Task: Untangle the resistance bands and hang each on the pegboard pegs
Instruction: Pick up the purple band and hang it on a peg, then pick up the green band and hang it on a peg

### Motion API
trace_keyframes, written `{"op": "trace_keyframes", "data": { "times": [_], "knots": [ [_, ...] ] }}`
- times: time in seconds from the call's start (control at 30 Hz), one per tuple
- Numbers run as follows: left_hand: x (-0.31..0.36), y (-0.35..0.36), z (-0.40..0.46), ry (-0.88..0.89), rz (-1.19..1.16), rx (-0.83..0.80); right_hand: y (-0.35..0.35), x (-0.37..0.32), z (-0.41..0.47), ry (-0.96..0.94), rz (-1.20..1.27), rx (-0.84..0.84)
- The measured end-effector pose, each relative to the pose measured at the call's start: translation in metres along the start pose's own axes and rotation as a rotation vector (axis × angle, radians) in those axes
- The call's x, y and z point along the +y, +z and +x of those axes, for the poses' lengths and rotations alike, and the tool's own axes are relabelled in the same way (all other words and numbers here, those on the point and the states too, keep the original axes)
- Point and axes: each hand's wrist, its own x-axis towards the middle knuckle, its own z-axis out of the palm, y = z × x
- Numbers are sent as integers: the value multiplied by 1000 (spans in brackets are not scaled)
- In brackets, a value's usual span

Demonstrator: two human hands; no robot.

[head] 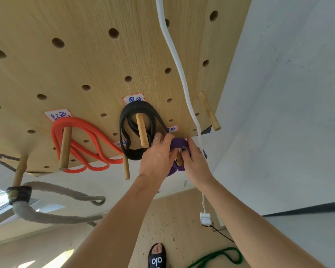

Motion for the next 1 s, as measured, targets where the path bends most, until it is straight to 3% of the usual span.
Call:
{"op": "trace_keyframes", "data": {
  "times": [0.27, 0.57, 0.77, 0.9, 1.0],
  "knots": [
    [17, -7, -73, -26, -26, -56, -2, 23, -71, -293, -354, -56],
    [20, 69, -200, -144, -61, -216, -4, 97, -165, -200, -395, -84],
    [6, 177, -271, -250, -144, -426, 19, 249, -219, 134, -570, -277],
    [-35, 313, -311, -264, -105, -599, 53, 393, -216, 303, -770, -529],
    [-68, 436, -349, -236, -61, -764, 95, 517, -219, 303, -1098, -715]
  ]
}}
